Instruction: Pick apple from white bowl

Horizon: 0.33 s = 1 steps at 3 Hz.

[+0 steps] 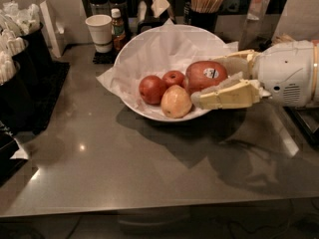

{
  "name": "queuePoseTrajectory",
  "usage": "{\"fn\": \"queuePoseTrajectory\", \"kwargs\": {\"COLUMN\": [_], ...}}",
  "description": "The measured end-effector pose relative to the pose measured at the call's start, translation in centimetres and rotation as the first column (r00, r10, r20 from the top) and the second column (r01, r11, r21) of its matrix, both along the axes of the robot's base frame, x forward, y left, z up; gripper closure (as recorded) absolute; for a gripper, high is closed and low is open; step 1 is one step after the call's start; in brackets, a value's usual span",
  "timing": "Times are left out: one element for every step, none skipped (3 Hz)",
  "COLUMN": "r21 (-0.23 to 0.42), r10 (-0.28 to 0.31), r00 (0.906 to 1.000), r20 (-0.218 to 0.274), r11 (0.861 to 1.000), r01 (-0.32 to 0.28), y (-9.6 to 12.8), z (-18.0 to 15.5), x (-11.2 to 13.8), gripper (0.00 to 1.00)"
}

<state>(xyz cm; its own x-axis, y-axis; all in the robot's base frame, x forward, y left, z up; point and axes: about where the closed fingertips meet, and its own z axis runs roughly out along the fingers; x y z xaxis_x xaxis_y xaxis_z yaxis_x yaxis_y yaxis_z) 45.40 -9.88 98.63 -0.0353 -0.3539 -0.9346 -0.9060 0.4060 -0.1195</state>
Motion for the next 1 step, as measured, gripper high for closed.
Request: {"fn": "queuePoseTrajectory", "kwargs": {"r21": [-0.007], "r10": [-0.011], "r00": [0.9999], "r20": [-0.002], "r11": [1.000], "r01": [0.011], "y": [-0.28], "z": [-0.02], "x": [-0.47], "gripper": [1.00]}}
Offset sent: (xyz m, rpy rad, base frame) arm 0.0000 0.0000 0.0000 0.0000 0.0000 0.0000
